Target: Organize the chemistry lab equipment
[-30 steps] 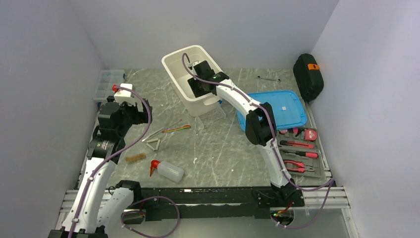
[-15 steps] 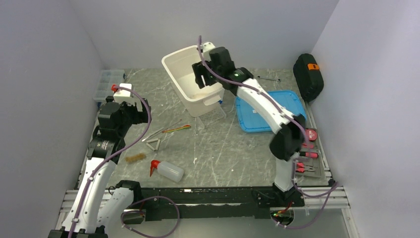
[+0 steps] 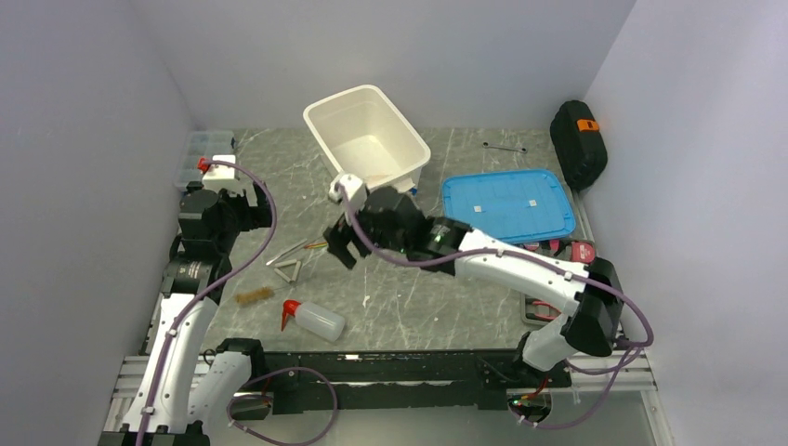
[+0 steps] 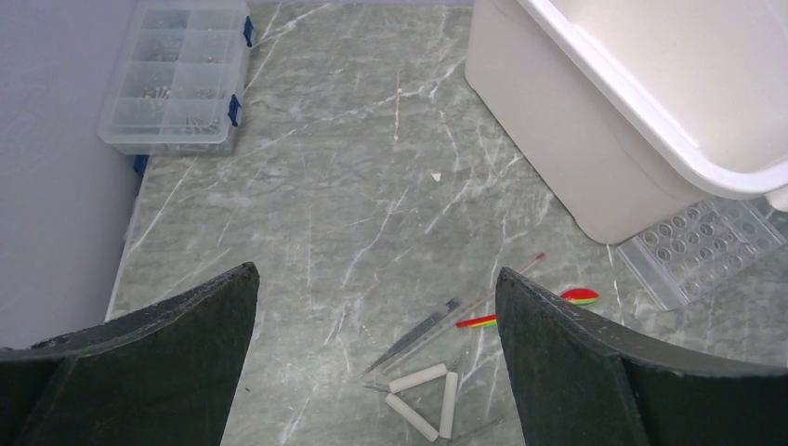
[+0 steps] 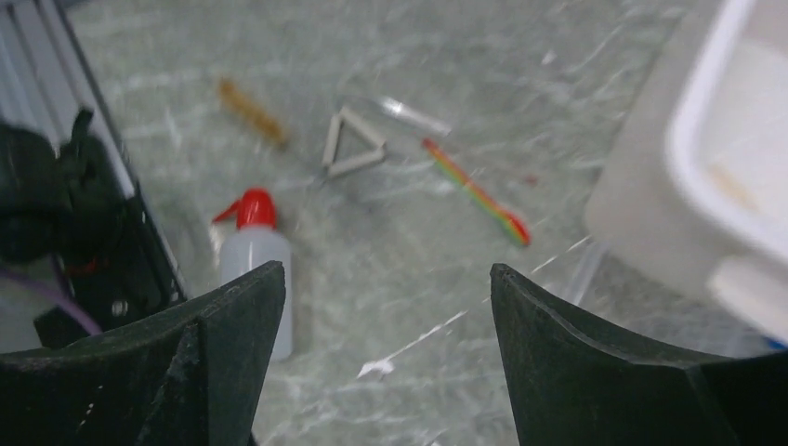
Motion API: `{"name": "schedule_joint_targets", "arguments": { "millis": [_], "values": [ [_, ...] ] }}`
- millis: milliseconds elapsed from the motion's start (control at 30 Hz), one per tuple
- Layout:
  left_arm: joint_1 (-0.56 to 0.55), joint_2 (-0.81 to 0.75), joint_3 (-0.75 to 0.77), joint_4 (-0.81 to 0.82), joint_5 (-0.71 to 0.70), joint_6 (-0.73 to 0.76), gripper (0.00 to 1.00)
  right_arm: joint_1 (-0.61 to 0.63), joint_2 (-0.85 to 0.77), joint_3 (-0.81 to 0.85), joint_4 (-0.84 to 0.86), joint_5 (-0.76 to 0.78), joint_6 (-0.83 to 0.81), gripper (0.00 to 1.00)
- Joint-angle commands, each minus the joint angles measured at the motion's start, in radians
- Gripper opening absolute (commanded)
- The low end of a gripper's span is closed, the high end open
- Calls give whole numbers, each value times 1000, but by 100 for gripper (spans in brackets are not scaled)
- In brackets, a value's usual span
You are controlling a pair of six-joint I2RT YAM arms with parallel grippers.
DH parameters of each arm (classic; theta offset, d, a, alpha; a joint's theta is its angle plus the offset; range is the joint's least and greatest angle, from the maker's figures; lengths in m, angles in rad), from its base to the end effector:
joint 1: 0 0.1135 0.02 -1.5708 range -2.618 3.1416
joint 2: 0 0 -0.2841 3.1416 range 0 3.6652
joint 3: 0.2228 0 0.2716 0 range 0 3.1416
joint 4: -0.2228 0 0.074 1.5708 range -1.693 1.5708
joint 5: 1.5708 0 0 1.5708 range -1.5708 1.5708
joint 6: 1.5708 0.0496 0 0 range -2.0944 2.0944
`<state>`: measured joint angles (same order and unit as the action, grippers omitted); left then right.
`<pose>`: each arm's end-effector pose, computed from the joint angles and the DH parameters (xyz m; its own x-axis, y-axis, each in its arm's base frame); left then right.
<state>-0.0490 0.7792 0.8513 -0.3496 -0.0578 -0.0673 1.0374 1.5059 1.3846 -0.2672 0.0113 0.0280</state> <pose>0.1964 -0.0068 0.3582 -0.2726 -0.0538 -0.9606 -0.0250 0.9985 -0.0489 0.1968 0.3322 0.3777 -0.2165 -0.3116 -0.9252 -0.8500 0.5264 0.0216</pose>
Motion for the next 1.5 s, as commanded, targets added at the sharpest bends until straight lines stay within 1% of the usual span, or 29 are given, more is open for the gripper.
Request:
{"name": "schedule_joint_targets", "arguments": {
  "millis": [0, 133, 233, 500, 633, 967, 1467],
  "values": [
    [5, -1, 5, 21, -32, 6, 99, 73, -4, -121, 107, 37, 47, 83],
    [18, 3, 0, 28, -18, -2, 99, 147, 68, -150, 123, 77, 74, 84],
    [19, 3, 1, 27, -15, -4, 99, 184, 129, -149, 145, 78, 74, 84],
    [19, -4, 2, 25, -15, -3, 99, 242, 303, -69, 136, 104, 43, 84],
    [18, -7, 1, 25, -12, -3, 99, 256, 365, -34, 126, 106, 42, 84],
    [18, -6, 1, 26, -4, -6, 99, 268, 435, -4, 108, 89, 43, 84],
    [18, -2, -1, 30, 5, -9, 99, 274, 496, 16, 83, 66, 55, 76]
  ]
}}
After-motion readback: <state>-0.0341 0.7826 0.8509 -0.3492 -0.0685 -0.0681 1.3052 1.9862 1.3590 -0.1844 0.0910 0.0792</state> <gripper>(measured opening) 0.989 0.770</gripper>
